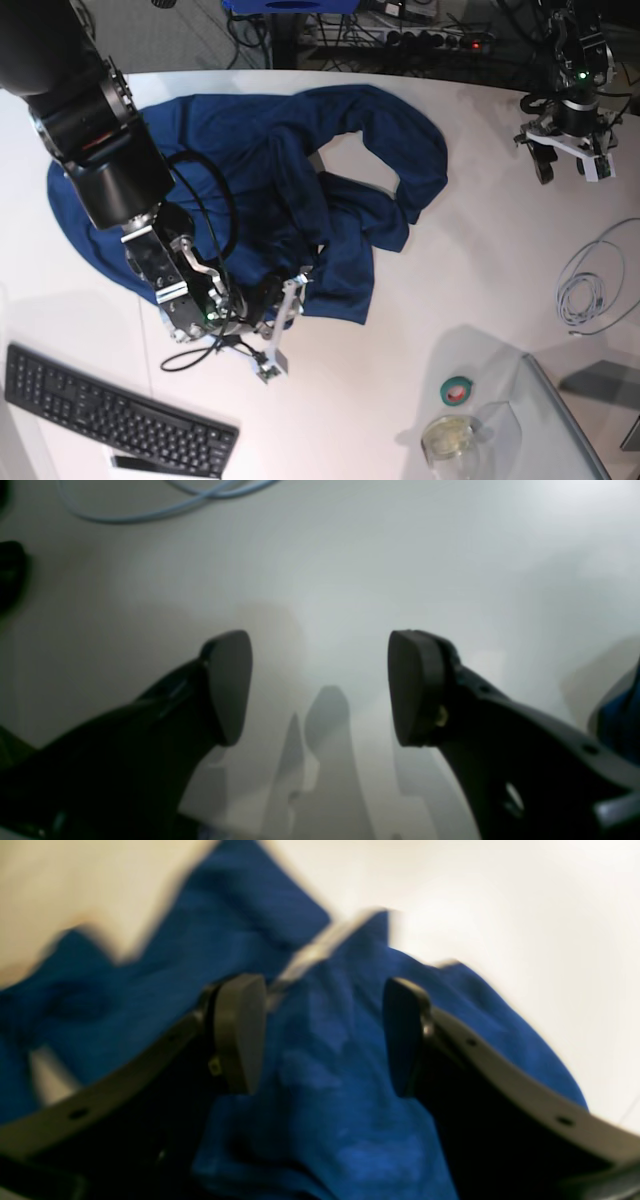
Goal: Layout the t-shirt on the table in an organized manner, then fold the t-shirt properly
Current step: 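Grasp the shirt fabric with the right gripper and drag it outward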
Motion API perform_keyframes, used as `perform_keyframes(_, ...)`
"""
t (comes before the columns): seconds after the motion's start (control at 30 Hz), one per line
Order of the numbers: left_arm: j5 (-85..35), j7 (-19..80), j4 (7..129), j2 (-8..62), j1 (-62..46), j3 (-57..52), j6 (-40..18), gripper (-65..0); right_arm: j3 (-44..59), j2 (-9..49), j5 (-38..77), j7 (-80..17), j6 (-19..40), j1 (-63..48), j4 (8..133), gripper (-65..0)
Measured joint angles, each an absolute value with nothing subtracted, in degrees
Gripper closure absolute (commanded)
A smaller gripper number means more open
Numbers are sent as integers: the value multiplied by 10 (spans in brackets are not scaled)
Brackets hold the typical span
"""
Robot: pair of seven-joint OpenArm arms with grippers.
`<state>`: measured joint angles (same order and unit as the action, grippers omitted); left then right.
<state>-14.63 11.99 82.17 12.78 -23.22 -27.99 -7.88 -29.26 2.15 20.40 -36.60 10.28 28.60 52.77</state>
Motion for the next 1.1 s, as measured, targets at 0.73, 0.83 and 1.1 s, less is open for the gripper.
perform_keyframes(0.73, -146, 123, 821, 127, -229, -276, -76, -413, -290, 49, 205, -367, 101, 255, 507, -17)
perform_keyframes(0.83, -146, 121, 821, 127, -229, -276, -76, -413, -282, 73, 207, -388, 100, 225, 590, 0)
perform_keyframes(1.1, -146, 121, 821, 127, -230, -277, -76, -413, -96, 84, 202, -505, 103, 145, 847, 0)
